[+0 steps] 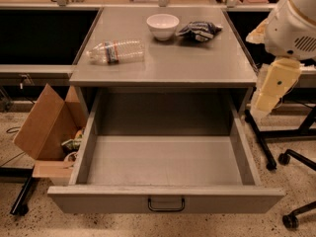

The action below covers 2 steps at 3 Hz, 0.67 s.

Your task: Place water bottle into top drawer

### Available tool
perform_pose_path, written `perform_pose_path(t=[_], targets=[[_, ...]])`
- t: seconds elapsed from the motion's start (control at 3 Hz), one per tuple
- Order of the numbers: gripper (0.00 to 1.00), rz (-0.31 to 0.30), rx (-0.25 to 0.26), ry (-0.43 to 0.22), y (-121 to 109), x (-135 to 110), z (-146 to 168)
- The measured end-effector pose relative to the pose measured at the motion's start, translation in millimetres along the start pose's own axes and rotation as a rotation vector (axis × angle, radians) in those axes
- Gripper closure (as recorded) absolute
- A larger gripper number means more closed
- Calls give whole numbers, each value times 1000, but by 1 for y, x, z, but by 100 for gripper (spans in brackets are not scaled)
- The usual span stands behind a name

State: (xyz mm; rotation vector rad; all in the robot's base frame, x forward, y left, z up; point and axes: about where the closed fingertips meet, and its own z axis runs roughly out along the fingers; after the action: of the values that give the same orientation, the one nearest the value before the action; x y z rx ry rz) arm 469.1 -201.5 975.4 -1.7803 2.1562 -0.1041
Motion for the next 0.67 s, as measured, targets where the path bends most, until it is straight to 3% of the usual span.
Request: perform_pose_path(t=[0.33, 0.67], targets=[[0, -77, 5, -68, -38, -35, 24], [0, -76, -13, -219, -75, -71, 62]])
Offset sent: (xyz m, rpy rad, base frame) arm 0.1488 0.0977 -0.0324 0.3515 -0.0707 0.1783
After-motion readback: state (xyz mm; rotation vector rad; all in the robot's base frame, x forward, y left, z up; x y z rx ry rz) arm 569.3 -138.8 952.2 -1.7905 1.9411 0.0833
